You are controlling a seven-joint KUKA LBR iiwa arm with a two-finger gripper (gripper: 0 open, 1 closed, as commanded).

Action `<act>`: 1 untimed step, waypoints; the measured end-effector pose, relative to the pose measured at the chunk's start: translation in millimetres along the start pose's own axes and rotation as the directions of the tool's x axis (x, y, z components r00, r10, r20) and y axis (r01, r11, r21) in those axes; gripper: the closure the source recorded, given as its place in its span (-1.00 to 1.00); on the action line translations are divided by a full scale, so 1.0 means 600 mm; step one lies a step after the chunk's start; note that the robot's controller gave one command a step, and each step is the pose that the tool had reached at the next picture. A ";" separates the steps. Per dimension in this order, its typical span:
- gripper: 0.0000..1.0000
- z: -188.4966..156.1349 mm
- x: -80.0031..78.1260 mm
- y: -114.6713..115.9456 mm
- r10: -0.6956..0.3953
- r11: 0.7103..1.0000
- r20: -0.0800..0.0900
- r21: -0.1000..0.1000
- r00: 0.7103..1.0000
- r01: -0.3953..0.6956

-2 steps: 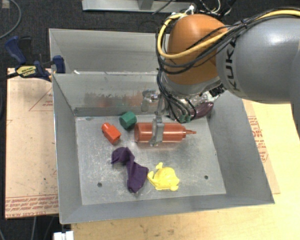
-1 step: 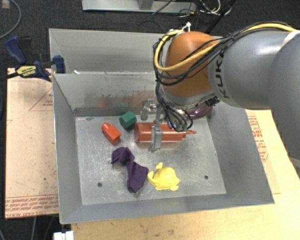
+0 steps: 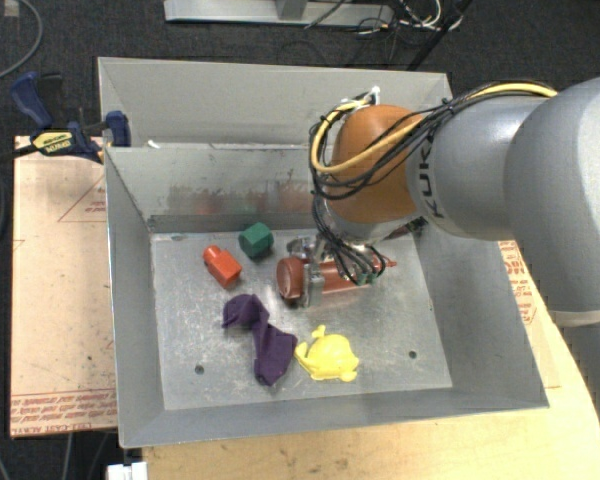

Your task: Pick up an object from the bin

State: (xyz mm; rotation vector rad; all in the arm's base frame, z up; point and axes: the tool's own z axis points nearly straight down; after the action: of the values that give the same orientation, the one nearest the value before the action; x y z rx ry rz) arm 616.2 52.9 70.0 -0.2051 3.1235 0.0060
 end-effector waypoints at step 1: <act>1.00 0.000 0.000 0.000 0.000 1.000 0.000 0.000 1.000 0.000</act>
Offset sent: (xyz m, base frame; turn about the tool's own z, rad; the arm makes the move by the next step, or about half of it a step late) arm 0.0041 0.0044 0.1269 -0.0481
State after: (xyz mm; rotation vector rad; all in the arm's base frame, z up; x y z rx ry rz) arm 616.2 52.9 70.0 -0.2050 3.1236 0.0061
